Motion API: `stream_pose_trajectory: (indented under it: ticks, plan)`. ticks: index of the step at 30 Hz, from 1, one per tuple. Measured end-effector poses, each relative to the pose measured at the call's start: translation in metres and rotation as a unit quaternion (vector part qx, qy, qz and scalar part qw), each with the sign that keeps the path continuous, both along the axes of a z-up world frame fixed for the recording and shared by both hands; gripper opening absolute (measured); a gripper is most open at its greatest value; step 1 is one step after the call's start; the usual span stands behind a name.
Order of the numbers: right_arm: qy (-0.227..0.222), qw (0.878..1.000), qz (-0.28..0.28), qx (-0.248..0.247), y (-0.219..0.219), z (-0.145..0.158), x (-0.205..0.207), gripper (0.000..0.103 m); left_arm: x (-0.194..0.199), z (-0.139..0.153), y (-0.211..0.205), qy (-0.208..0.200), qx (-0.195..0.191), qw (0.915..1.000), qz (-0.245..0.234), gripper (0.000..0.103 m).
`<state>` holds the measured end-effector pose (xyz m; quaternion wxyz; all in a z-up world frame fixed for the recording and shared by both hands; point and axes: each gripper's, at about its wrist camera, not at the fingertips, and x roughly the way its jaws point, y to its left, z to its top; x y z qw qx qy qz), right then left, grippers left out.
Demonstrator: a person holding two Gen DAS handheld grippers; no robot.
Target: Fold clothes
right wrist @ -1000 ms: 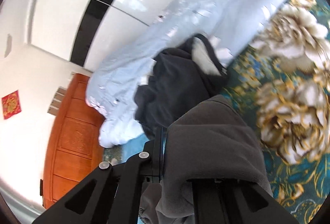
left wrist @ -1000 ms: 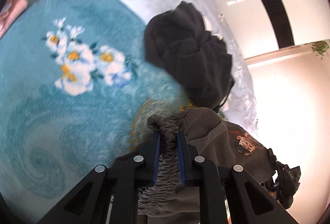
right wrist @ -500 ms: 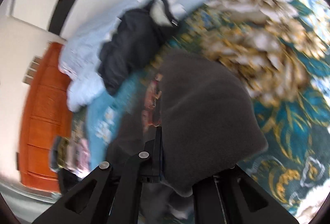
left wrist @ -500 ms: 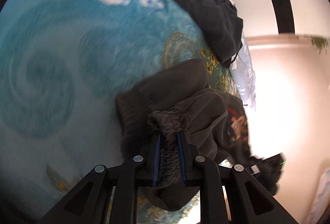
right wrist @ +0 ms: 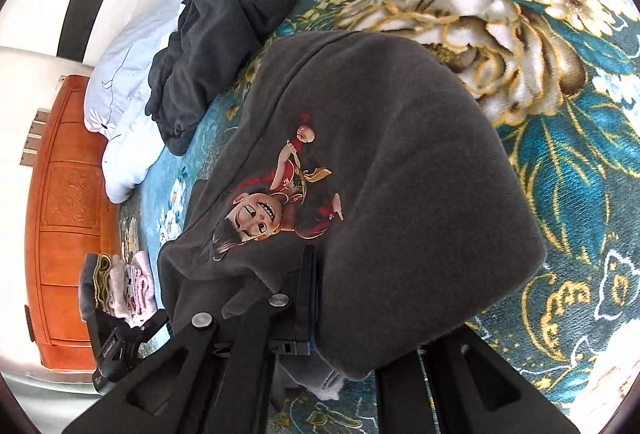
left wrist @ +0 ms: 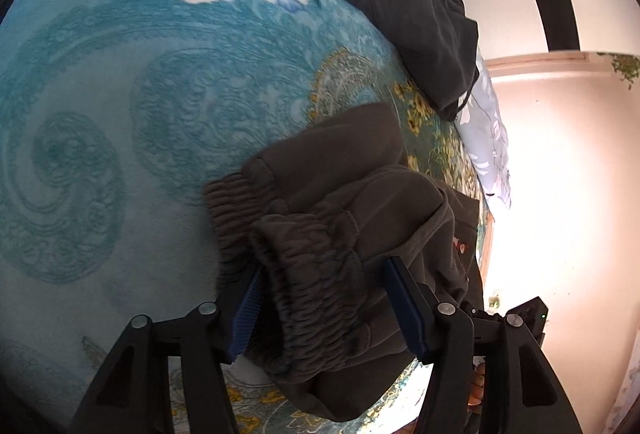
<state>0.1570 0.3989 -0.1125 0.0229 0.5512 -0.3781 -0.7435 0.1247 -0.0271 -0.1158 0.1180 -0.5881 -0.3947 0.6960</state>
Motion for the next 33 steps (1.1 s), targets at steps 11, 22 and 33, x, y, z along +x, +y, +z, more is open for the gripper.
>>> stream_pose_trajectory:
  ticks: [11, 22, 33]
  plan:
    - [0.099, 0.995, -0.015, 0.012, -0.012, 0.063, -0.066, 0.007, -0.084, 0.107, 0.007, 0.115, -0.146, 0.9809, -0.057, 0.024]
    - [0.397, 0.911, 0.026, 0.105, -0.057, 0.238, -0.088, 0.006, -0.065, 0.288, -0.037, 0.423, -0.239, 0.8732, -0.042, 0.030]
    - [0.083, 0.978, 0.162, 0.106, -0.133, 0.002, -0.006, 0.007, 0.017, 0.012, -0.088, 0.085, -0.199, 0.9762, 0.014, 0.031]
